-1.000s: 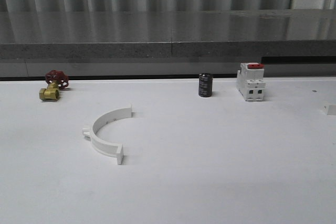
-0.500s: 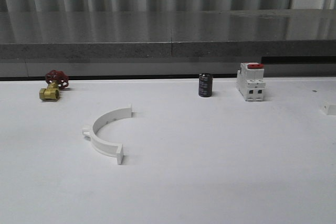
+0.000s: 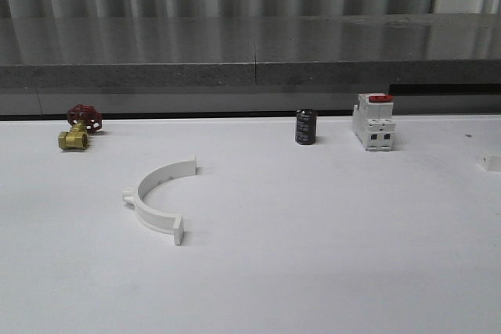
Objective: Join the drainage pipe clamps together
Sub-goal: 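Lower the right gripper onto the other white clamp half and grasp it, then carry the held clamp half with the right gripper toward the placed half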
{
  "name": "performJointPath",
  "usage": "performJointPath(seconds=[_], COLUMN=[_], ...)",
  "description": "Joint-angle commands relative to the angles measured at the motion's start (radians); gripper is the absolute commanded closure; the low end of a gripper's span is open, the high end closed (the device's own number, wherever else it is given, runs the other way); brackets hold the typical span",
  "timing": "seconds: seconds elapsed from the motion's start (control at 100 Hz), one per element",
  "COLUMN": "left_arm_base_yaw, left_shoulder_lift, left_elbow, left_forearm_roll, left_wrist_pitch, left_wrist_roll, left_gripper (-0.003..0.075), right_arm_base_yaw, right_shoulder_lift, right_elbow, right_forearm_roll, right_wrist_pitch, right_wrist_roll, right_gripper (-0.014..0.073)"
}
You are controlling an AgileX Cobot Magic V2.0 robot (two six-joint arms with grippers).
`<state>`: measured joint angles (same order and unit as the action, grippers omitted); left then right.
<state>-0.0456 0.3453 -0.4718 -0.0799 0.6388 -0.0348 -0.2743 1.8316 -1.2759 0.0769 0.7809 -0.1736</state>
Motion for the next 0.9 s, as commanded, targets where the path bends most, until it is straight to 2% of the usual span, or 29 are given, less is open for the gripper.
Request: performJointPath(seconds=[0.0,0.14,0.55,0.69,0.89], left_arm_base_yaw=[0.002,0.002,0.002,0.002,0.002], left_shoulder_lift=[0.008,0.008,0.008,0.008,0.008], left_elbow=[-0.026,-0.026,-0.026,-0.026,-0.026], left_forearm_roll=[-0.005,-0.005,-0.005,-0.005,-0.005], left_wrist_pitch=[-0.079,-0.079,-0.079,-0.079,-0.079], left_wrist_roll=[0.001,0.001,0.001,0.001,0.001], left_gripper=[0.0741,0.0741,0.0741,0.0741,0.0741], right_arm_base_yaw=[-0.007,-0.007,-0.007,-0.007,-0.007], right_shoulder_lift=[-0.013,0.028,0.081,0.081,0.081], right_elbow=[-0.033,-0.034,-0.034,-0.034,-0.034], right_forearm_roll=[0.043,0.074,0.074,0.075,0.075], right_wrist_pitch=[-0.038,-0.049,-0.035,-0.025,-0.009], right_wrist_roll=[-0.047,-0.091,-0.091,-0.091,-0.09], right_gripper=[-0.0008,-0.0008,0.0008,0.0112,0.0356])
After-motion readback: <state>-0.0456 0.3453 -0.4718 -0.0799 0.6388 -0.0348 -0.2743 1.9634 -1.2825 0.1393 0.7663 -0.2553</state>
